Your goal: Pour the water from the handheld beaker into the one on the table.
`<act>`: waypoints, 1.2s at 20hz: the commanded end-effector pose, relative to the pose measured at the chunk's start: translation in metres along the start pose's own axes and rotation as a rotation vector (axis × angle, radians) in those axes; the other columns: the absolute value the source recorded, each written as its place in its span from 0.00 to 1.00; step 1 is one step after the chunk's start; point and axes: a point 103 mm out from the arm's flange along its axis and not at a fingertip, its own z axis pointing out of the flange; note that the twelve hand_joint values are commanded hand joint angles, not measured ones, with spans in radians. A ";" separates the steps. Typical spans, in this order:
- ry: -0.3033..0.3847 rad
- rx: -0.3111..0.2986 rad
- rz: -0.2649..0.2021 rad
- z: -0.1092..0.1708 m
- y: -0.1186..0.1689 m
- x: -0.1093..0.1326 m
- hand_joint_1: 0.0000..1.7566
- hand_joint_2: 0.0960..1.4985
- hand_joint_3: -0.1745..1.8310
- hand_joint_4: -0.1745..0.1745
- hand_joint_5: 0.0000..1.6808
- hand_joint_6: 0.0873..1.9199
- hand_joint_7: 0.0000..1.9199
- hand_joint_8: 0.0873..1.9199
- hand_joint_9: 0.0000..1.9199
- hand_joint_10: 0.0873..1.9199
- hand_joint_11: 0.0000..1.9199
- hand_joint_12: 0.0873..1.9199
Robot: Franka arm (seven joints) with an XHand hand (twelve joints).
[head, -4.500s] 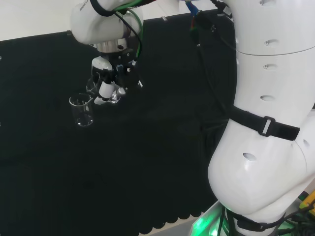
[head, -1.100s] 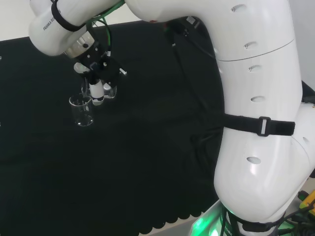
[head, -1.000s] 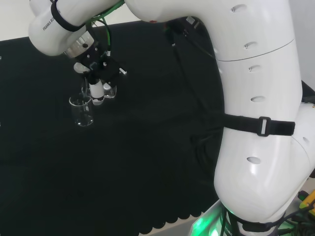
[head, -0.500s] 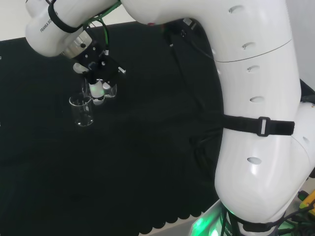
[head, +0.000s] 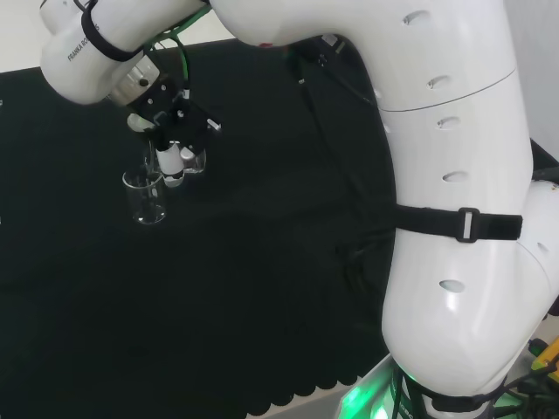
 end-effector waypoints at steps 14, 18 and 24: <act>-0.073 0.027 0.014 -0.003 0.002 0.002 0.75 0.29 0.58 0.00 0.71 0.46 0.66 0.44 0.87 0.37 0.73 0.35; -0.090 0.029 0.017 -0.003 0.001 0.000 0.75 0.29 0.58 0.00 0.71 0.46 0.66 0.44 0.87 0.37 0.73 0.35; -0.098 0.041 0.018 -0.006 0.003 0.003 0.75 0.29 0.58 0.00 0.71 0.46 0.66 0.44 0.87 0.37 0.73 0.35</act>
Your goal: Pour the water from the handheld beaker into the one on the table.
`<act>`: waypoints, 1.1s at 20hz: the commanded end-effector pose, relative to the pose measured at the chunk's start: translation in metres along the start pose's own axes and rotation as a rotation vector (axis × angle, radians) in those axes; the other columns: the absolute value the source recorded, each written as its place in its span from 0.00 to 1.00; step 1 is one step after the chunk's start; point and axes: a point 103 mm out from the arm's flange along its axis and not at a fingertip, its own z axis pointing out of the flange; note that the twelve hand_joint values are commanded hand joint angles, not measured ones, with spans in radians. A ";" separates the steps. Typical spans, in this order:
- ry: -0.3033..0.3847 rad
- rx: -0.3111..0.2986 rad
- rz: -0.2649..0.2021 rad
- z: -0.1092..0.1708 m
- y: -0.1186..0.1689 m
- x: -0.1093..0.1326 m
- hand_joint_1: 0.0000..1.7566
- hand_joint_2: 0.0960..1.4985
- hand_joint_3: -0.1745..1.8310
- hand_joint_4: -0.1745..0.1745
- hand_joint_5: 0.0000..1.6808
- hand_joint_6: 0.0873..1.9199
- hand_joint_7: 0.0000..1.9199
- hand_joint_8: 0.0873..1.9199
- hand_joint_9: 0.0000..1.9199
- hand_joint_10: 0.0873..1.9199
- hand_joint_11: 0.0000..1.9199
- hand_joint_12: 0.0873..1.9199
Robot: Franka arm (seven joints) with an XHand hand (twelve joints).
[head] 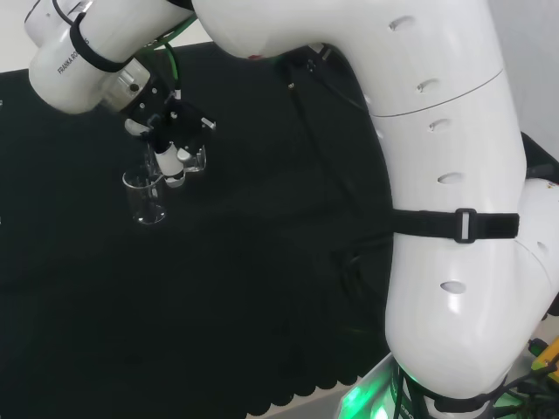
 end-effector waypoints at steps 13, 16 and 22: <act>-0.024 0.010 -0.008 0.000 0.001 -0.001 0.75 0.29 0.58 0.00 0.71 0.46 0.66 0.44 0.87 0.36 0.73 0.35; -0.032 0.014 -0.006 0.001 0.001 -0.002 0.75 0.29 0.58 0.00 0.71 0.46 0.66 0.44 0.87 0.36 0.73 0.35; -0.053 0.024 -0.001 -0.001 0.000 -0.004 0.75 0.29 0.58 0.00 0.71 0.46 0.66 0.44 0.87 0.36 0.73 0.35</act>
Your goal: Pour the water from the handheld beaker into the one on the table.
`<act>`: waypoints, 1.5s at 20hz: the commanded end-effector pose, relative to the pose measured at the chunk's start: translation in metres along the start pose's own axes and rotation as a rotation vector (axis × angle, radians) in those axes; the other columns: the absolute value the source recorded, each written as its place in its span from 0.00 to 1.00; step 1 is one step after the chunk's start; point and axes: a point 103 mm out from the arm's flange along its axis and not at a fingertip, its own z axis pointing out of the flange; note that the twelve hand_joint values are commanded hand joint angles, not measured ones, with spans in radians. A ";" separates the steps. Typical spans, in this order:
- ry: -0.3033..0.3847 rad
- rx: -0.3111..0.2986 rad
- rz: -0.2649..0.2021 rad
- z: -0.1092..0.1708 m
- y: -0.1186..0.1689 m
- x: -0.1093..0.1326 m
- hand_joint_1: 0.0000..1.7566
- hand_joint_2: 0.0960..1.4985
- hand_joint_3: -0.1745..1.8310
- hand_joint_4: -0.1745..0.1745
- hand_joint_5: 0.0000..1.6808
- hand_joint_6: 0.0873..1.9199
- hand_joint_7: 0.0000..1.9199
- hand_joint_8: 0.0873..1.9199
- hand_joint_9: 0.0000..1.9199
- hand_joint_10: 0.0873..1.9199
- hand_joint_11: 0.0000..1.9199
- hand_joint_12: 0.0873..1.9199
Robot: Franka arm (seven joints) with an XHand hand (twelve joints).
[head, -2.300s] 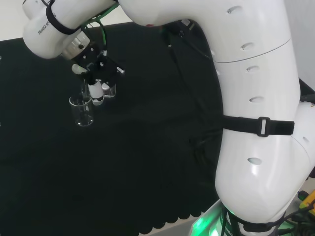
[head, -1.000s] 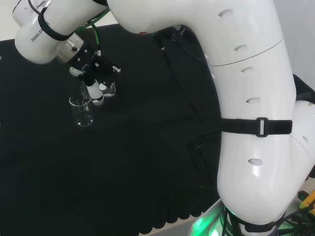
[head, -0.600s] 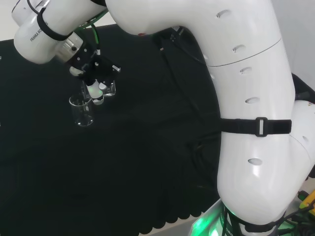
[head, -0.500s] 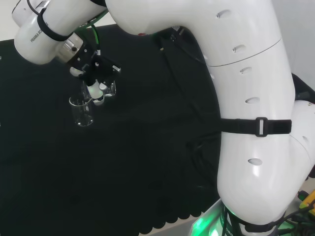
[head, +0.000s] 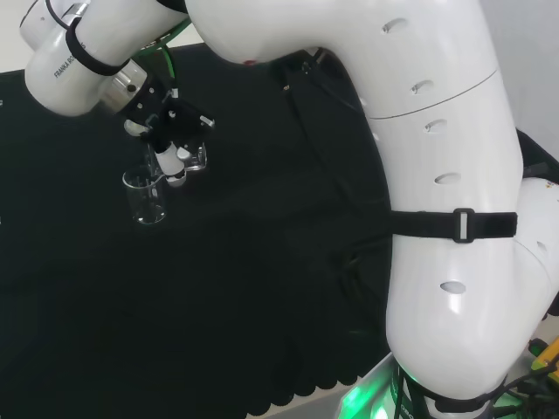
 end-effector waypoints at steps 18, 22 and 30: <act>-0.071 0.035 0.008 -0.010 0.000 0.005 0.75 0.29 0.58 0.00 0.71 0.46 0.66 0.44 0.87 0.36 0.74 0.35; -0.063 0.035 0.006 -0.007 0.000 0.002 0.75 0.29 0.58 0.00 0.71 0.46 0.66 0.44 0.87 0.36 0.74 0.35; -0.076 0.047 0.008 -0.009 0.000 0.004 0.75 0.29 0.58 0.00 0.71 0.46 0.66 0.44 0.87 0.36 0.74 0.34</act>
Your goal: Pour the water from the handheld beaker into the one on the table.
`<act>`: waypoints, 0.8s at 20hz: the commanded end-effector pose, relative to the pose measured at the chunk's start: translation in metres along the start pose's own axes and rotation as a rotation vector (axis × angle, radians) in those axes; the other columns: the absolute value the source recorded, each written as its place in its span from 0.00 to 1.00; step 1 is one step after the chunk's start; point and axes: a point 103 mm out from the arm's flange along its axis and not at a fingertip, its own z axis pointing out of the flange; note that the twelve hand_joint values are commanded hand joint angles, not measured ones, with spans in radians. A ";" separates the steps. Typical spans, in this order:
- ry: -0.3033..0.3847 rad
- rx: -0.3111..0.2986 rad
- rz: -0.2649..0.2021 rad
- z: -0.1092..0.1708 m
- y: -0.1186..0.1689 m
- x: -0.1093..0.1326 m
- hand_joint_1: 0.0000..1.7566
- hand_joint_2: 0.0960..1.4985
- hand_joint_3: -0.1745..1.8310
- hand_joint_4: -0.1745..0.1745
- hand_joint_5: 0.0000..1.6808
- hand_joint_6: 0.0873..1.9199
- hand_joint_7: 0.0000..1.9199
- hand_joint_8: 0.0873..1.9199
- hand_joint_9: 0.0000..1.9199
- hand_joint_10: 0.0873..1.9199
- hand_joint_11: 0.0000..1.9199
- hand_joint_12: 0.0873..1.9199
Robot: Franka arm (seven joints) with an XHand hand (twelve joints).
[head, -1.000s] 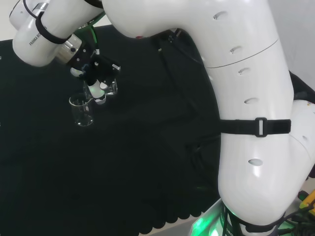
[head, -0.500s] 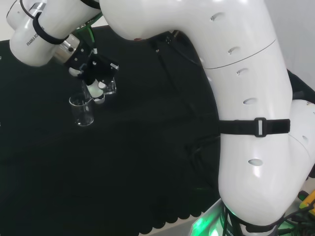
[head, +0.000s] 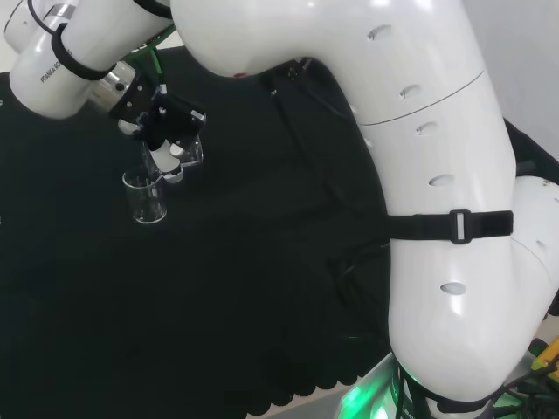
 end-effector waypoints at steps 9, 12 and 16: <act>-0.044 0.023 -0.002 -0.009 -0.001 0.008 0.75 0.29 0.58 0.00 0.71 0.46 0.66 0.44 0.87 0.36 0.74 0.34; -0.045 0.026 0.000 -0.009 -0.001 0.008 0.75 0.29 0.58 0.00 0.71 0.46 0.66 0.44 0.87 0.36 0.74 0.34; -0.033 0.022 -0.002 -0.005 -0.002 0.005 0.75 0.29 0.58 0.00 0.71 0.46 0.66 0.44 0.87 0.36 0.74 0.34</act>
